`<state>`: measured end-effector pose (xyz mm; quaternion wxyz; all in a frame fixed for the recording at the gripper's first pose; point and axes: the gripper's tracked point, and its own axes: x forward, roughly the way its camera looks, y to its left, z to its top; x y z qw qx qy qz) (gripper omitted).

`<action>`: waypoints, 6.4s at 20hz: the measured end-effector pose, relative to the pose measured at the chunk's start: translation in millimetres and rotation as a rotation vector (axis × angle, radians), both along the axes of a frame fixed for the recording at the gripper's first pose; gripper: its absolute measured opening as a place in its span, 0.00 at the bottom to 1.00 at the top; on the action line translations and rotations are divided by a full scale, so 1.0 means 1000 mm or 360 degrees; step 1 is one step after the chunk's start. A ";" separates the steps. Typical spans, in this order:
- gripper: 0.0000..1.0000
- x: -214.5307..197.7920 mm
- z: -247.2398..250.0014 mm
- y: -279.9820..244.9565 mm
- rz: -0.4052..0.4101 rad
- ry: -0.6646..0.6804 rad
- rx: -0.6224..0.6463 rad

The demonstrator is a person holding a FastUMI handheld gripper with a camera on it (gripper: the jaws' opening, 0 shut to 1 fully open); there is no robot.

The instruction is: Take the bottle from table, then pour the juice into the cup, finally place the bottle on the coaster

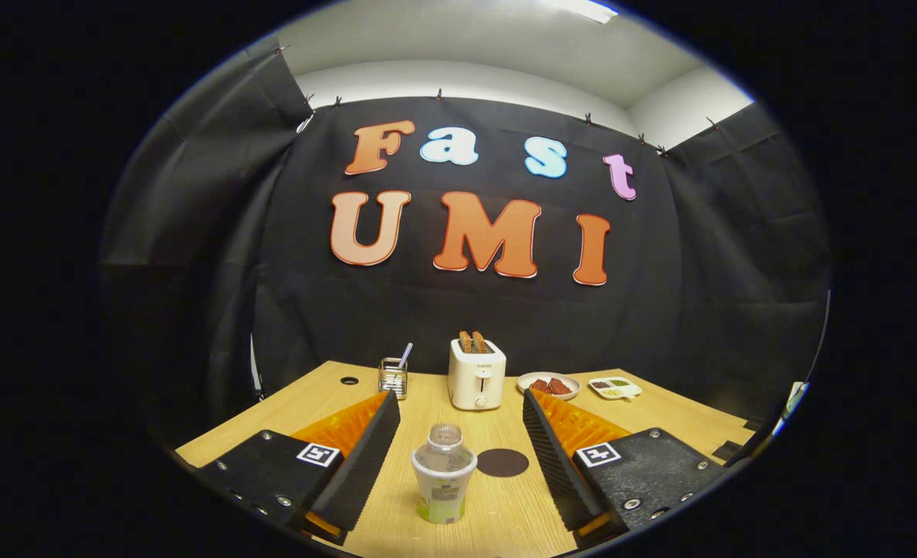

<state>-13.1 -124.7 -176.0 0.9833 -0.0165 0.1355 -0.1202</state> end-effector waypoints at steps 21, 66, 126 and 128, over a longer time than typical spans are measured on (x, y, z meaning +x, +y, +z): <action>0.93 0.002 -0.129 0.015 0.0244 0.0210 0.0042; 0.58 0.039 -0.120 -0.024 -0.0347 -0.0200 0.2239; 0.57 0.045 -0.066 -0.086 -0.0676 -0.0750 0.3094; 0.57 0.045 -0.069 -0.087 -0.0689 -0.0749 0.3108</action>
